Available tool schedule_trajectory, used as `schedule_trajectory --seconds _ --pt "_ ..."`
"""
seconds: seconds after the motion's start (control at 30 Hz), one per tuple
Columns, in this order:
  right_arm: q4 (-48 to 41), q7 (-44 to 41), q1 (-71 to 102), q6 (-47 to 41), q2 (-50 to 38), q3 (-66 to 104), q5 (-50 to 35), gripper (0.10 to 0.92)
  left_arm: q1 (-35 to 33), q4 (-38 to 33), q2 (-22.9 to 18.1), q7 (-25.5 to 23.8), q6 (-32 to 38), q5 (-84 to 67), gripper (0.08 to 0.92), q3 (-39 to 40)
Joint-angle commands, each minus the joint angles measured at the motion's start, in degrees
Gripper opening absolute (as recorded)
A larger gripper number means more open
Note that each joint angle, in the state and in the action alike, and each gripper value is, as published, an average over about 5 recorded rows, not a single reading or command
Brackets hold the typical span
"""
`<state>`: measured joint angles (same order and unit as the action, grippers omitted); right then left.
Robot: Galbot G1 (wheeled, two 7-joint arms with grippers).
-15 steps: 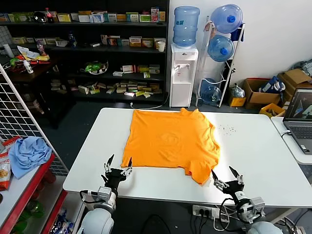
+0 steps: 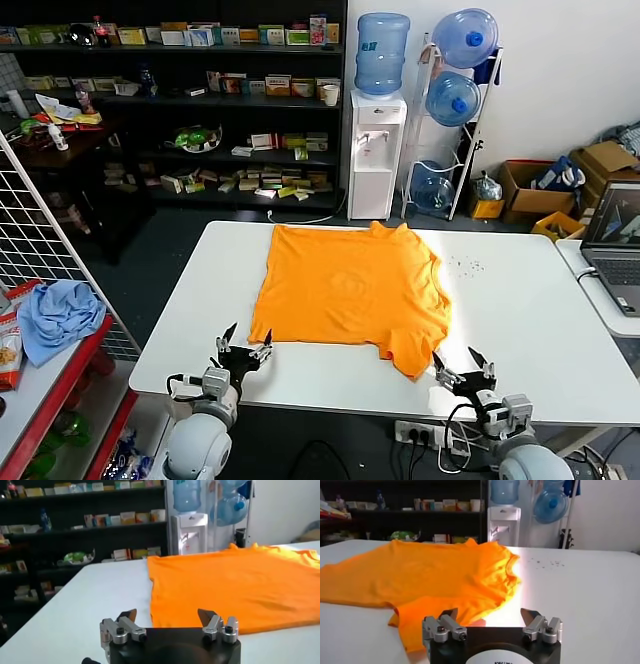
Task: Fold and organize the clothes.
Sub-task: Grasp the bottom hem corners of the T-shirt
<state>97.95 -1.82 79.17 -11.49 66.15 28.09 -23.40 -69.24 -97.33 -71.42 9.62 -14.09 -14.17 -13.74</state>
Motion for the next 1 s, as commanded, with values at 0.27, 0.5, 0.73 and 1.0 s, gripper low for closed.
schedule_trajectory --seconds 0.27,0.5,0.73,1.0 --pt "-2.83 2.06 -7.06 -4.37 1.61 -5.04 -0.26 0.823 4.3 3.93 -0.85 0.78 -6.4 -5.38 0.823 0.23" --pt "-4.18 2.71 -8.27 -5.05 2.82 -5.94 -0.25 0.815 5.27 4.65 -1.2 1.9 -7.75 -7.13 0.822 0.08" --pt "-4.74 4.49 -8.8 -5.74 3.77 -6.25 -1.1 0.632 4.86 4.53 -1.3 1.56 -7.7 -7.15 0.689 0.26" --pt "-1.63 8.15 -7.16 -8.46 3.52 -6.34 -1.01 0.398 4.07 3.74 -1.69 1.45 -7.6 -7.22 0.455 0.2"
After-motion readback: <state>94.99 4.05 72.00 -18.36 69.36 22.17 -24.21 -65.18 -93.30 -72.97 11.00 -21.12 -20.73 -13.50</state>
